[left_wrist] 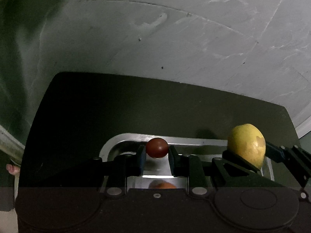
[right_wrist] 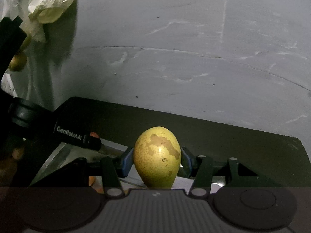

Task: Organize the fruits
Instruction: 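Lift the pear with the right tool and carry it over the tray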

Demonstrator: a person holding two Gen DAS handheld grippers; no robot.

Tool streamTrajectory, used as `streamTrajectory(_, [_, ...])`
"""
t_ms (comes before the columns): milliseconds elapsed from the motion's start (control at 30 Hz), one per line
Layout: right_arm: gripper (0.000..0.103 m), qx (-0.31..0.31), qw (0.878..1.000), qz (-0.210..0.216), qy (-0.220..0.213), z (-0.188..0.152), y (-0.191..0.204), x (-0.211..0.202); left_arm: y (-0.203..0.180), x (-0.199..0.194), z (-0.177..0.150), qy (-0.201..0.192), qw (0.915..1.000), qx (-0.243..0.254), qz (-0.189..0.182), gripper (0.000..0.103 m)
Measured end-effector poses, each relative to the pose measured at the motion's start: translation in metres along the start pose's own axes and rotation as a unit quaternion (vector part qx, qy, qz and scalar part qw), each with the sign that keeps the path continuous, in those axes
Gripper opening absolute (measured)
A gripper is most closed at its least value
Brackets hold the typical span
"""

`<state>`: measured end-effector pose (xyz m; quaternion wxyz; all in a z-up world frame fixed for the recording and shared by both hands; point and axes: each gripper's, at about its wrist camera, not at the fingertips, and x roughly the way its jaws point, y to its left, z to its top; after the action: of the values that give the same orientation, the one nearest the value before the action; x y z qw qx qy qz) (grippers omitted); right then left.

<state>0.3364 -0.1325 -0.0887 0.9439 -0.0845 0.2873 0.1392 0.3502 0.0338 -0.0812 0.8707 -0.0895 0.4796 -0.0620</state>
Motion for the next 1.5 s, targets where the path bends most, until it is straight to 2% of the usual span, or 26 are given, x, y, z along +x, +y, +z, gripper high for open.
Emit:
streamTrajectory(933, [0.056,-0.013,1.000,0.019,0.021,-0.001,0.017,0.019,-0.005,0.028,0.003,0.014,0.9999,-0.006,0.003,0.026])
streamTrajectory(1233, [0.056,-0.004,1.000,0.018,0.022,-0.007,0.008,0.015,-0.012,0.031,0.003,0.015,0.9999,0.004,-0.002,0.026])
streamTrajectory(1500, [0.056,0.018,1.000,-0.002,0.023,-0.008,-0.009,0.007,-0.029,0.033,0.000,0.018,0.9994,0.024,-0.015,0.026])
